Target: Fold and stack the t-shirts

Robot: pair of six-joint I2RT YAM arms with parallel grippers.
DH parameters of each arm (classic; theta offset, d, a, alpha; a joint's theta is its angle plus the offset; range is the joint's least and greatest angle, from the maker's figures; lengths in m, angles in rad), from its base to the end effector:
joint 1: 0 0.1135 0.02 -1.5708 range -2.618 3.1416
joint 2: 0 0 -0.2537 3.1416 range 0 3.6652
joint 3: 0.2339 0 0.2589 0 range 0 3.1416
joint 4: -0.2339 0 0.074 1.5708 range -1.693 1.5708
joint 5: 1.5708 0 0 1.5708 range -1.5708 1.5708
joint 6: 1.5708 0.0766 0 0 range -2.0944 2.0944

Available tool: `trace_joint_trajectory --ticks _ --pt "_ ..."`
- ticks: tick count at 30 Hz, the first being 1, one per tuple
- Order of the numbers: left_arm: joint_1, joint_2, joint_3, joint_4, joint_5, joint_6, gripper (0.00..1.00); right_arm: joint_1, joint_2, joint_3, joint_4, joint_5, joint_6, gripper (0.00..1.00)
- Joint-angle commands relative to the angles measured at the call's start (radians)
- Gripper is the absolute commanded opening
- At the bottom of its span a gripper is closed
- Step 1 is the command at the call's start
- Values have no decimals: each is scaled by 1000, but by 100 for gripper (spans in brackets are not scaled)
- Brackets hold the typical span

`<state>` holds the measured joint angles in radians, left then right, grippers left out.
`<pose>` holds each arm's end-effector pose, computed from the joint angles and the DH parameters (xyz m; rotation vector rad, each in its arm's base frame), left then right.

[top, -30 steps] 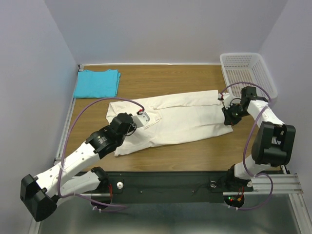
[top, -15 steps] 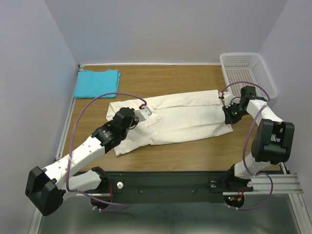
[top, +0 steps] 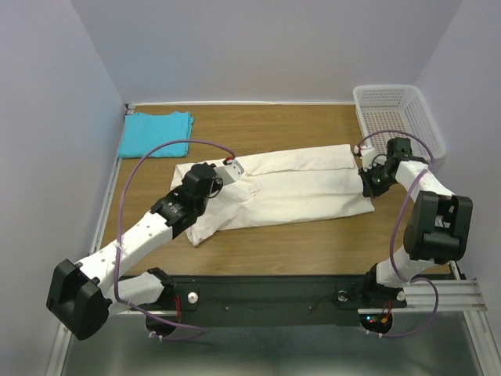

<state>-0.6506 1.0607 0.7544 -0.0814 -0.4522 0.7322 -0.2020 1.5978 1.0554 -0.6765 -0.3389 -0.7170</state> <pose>0.2484 -0.1470 0.2622 0.9991 1.6741 0.4956 0.3225 -0.0400 0.1512 -0.7591 2.5635 0.1991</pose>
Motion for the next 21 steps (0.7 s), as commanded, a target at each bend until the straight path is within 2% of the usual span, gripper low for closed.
trace_joint_trajectory --ticks 1,21 --pt "14 10 51 65 -11 18 0 -2 -2 0 71 17 39 0" --pt "23 7 22 48 23 -14 0 -2 82 86 91 -35 62 1"
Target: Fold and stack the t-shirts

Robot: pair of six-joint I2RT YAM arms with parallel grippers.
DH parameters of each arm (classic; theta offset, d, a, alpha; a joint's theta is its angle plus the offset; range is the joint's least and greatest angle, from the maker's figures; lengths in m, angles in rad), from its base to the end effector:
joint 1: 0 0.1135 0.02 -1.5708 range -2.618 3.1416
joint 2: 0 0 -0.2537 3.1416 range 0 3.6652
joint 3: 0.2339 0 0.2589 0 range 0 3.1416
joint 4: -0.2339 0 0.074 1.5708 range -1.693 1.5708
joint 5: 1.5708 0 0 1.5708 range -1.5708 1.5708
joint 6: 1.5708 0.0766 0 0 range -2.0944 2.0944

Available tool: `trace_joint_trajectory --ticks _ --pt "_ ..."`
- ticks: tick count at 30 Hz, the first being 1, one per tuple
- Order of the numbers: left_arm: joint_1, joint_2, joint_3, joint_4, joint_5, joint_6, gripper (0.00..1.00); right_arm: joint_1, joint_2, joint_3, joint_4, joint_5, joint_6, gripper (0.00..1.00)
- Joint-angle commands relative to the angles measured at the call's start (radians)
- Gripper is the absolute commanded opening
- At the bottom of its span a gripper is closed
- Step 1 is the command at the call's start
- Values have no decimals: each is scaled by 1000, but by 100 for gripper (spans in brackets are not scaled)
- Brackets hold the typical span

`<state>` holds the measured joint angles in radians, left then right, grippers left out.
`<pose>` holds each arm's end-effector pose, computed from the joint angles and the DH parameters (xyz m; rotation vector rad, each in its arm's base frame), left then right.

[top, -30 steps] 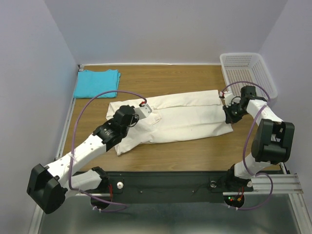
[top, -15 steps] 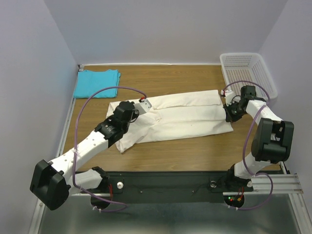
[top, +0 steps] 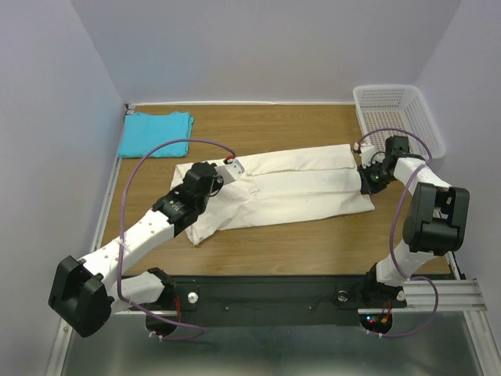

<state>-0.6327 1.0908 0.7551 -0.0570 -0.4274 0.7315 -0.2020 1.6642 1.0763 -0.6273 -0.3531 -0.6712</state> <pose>0.2552 -0.1478 0.2572 1.0030 1.6805 0.4837 0.3358 -0.0417 0.1396 -0.7024 2.5717 0.2283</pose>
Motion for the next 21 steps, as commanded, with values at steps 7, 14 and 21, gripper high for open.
trace_joint_trajectory --ticks 7,14,21 --pt "7 -31 18 16 3 -15 0 -2 40 88 44 -23 25 3" --pt "5 -25 23 14 10 -17 0 -2 46 82 47 -20 22 7" --pt "5 -22 27 13 16 -20 0 -2 45 82 49 -18 21 11"
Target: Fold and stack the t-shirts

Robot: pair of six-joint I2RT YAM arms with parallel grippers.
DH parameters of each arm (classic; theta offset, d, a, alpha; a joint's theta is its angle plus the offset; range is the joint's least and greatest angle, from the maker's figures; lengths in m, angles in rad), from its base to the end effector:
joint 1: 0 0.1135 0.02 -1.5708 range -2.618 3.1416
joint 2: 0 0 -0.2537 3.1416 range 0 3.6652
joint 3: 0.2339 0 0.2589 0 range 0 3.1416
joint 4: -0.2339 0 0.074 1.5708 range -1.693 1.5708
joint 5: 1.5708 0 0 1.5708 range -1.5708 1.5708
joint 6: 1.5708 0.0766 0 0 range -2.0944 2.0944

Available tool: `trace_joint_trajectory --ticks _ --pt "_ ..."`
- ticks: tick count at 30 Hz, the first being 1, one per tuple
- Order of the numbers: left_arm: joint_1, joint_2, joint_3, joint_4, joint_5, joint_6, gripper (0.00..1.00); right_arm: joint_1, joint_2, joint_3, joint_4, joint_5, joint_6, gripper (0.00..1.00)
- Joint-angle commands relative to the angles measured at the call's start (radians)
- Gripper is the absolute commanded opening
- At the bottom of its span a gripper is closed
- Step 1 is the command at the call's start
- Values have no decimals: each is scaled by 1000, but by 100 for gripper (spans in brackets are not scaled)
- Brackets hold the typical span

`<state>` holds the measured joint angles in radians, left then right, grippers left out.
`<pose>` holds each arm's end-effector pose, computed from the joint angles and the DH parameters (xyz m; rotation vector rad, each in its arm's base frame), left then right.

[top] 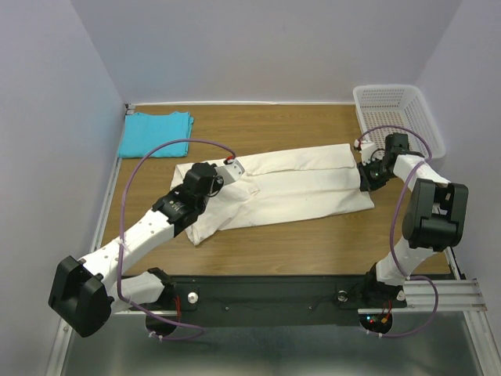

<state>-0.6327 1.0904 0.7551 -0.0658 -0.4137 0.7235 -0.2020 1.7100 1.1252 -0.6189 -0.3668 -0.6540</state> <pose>0.2545 -0.1484 0.2560 1.0104 1.6854 0.4665 0.3489 -0.0434 0.1399 -0.6824 2.5611 0.2429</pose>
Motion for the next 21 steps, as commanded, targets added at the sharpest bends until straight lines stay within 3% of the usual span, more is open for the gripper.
trace_joint_trajectory --ticks 1,6,21 --pt "7 -21 27 21 4 -12 0 -2 -4 35 42 -4 4 12" --pt "5 -18 32 20 10 -15 0 -2 -27 45 48 -12 27 21" --pt "7 -15 41 18 27 -18 0 0 -128 50 130 81 154 32"
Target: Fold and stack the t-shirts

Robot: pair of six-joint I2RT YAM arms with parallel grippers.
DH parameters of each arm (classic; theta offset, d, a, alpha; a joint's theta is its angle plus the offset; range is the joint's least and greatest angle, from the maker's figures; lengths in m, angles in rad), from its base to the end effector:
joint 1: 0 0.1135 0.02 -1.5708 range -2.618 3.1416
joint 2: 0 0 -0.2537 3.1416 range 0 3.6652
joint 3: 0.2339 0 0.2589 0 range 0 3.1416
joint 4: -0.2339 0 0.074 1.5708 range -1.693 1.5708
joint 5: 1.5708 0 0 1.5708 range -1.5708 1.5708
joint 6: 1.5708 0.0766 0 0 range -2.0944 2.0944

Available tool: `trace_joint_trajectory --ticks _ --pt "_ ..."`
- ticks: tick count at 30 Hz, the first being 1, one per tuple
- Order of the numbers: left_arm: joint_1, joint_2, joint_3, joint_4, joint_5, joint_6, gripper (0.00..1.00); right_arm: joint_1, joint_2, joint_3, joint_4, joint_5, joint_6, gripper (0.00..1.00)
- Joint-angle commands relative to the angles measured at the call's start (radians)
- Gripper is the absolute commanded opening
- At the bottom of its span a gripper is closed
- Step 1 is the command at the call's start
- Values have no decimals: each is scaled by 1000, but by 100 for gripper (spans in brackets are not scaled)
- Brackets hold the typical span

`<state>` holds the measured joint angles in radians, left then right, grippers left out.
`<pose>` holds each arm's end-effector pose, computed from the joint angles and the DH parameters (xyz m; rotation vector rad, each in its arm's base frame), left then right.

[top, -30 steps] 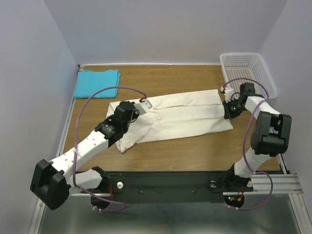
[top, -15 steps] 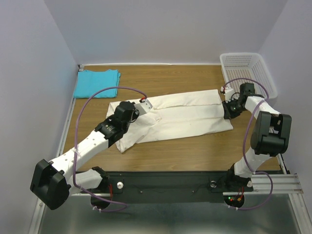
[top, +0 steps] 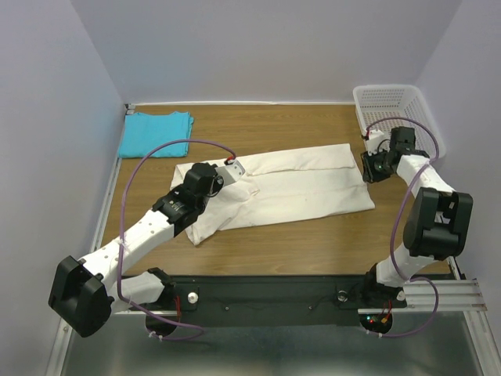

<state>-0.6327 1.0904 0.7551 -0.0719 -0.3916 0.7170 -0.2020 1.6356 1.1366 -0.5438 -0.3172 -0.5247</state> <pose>0.2538 -0.1499 0.2549 1.0223 1.6858 0.4416 0.3577 -0.0489 0.1720 -0.5157 2.4861 0.1355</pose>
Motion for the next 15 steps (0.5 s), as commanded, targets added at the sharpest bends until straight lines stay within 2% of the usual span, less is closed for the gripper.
trace_joint_trajectory --ticks 1,5,7,10,13,15 --pt "5 -15 43 24 5 -10 0 -2 -62 37 54 24 23 32" --pt "5 -17 41 26 5 -11 0 0 -109 20 32 -51 -12 32" --pt "5 -18 43 24 7 -13 0 0 -118 -1 13 -127 -38 28" --pt "5 -20 41 23 5 -13 0 6 -85 -18 -19 -163 -52 20" --pt "5 -23 41 23 5 -14 0 7 -69 -38 -25 -195 -51 18" --pt "7 -23 44 23 10 -14 0 22 -82 -63 -47 -291 -60 18"
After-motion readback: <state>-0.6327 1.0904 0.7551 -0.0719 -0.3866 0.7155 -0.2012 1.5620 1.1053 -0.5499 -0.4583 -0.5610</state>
